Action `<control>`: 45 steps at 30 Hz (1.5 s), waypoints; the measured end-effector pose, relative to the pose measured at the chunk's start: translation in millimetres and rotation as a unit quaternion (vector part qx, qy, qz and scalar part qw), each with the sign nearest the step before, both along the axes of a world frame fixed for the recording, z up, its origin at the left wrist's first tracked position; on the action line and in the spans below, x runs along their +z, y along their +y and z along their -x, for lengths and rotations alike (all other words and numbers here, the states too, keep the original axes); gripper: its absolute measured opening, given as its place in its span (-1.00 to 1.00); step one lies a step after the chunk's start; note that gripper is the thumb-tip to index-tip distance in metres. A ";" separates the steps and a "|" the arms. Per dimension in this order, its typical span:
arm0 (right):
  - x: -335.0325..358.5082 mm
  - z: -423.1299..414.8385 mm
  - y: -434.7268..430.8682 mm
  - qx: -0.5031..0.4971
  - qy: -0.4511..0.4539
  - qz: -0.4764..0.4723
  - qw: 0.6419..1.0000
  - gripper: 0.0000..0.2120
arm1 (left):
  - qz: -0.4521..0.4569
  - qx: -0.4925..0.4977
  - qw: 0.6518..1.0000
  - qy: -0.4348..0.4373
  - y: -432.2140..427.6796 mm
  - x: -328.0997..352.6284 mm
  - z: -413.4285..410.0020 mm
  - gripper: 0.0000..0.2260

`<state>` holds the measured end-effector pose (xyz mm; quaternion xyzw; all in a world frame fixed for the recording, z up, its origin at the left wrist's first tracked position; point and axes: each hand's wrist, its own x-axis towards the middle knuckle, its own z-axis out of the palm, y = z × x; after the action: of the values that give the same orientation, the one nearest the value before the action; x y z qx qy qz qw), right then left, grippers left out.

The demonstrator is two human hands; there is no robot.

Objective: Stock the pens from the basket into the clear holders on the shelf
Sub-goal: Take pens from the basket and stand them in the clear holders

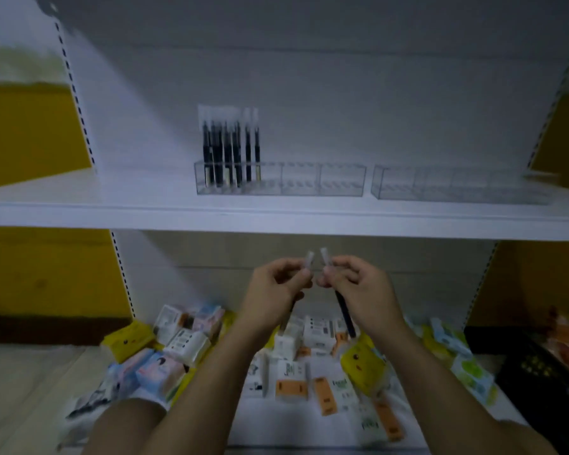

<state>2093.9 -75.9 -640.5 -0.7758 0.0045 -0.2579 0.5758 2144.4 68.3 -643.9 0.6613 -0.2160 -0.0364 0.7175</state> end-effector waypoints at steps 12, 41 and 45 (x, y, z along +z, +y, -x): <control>113.0 -36.8 19.6 0.013 -0.137 0.042 0.990 -0.70 | -0.027 0.012 0.988 -0.152 27.0 129.7 -15.4 -0.76; 200.2 -199.1 37.5 0.000 -0.232 0.030 0.972 -0.70 | -0.163 0.226 0.893 -0.354 45.6 223.7 -159.4 -0.83; 187.5 -204.7 38.3 0.047 -0.180 0.095 0.978 -0.75 | -0.241 0.249 0.862 -0.371 43.2 221.8 -164.4 -0.92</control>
<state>2298.6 -37.6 -453.0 -0.7672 -0.1603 -0.3648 0.5026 2308.9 111.5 -422.1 0.8102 -0.2784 0.3403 0.3877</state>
